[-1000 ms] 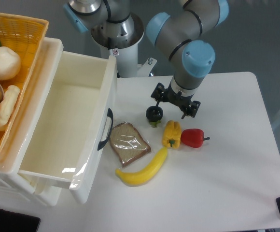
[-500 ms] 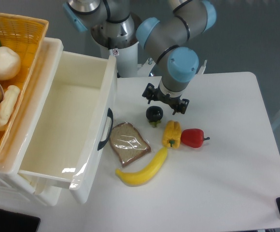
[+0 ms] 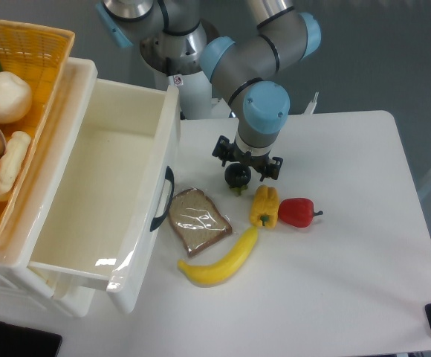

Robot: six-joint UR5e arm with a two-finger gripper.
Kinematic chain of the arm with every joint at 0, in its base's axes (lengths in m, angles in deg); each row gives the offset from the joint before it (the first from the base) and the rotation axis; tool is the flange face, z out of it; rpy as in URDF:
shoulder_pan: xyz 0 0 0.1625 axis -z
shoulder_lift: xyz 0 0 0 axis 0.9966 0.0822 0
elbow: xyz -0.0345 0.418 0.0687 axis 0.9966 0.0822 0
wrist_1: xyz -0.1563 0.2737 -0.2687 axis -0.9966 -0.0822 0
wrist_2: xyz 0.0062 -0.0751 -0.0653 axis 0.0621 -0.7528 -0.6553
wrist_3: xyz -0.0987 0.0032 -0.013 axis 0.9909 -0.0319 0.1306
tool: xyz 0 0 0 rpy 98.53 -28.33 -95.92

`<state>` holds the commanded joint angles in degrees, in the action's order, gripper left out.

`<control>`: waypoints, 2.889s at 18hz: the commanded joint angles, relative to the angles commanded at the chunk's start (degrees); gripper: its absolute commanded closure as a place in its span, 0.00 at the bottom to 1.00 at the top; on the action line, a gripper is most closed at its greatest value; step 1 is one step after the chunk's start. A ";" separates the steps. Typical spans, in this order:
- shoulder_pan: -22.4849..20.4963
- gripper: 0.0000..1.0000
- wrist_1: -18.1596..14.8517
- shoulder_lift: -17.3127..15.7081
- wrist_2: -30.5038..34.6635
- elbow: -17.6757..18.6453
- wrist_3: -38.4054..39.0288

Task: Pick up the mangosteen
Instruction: 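Lower the open gripper down around the mangosteen, then close the gripper fingers on the mangosteen, then lift the held mangosteen and carry it toward the red pepper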

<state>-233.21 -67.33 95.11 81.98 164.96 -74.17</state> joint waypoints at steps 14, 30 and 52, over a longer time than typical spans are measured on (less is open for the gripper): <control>2.29 0.00 -0.08 2.82 4.31 -0.18 2.11; 2.99 0.61 -0.17 3.78 6.42 -1.14 0.44; -1.32 0.94 -10.99 4.39 -1.67 -22.49 -6.94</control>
<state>-234.52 -78.32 99.50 80.31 142.48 -81.11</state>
